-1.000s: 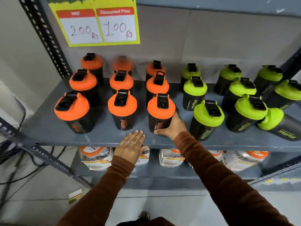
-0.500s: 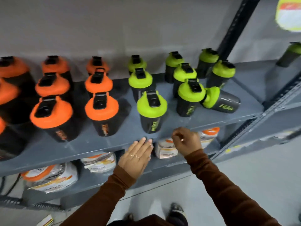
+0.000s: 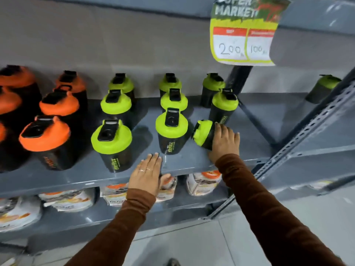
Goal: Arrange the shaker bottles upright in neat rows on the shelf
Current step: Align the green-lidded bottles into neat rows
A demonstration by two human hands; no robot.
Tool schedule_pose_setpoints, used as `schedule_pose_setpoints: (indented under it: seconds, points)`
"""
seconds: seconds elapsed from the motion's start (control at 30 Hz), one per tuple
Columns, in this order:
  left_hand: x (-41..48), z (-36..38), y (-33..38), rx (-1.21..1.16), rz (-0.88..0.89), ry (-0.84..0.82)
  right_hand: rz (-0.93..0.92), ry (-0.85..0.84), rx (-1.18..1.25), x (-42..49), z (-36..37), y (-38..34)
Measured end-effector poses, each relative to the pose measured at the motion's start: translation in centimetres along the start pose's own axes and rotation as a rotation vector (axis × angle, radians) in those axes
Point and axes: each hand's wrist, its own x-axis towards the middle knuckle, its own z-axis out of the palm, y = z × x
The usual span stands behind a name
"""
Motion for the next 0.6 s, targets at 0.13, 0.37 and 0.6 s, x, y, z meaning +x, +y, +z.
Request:
schedule_pose_setpoints:
  seconds: [0.13, 0.37, 0.6]
  points:
    - [0.0, 0.1, 0.2, 0.011, 0.011, 0.047, -0.124, 0.192, 0.19, -0.4, 0.9, 1.6]
    - [0.2, -0.8, 1.5, -0.231, -0.221, 0.086, 0.191, 0.318, 1.044, -0.7, 1.6, 4.3]
    - [4.7, -1.7, 2.2, -0.882, -0.415, 0.081, 0.298, 0.222, 1.16, 0.3, 2.7, 6.6]
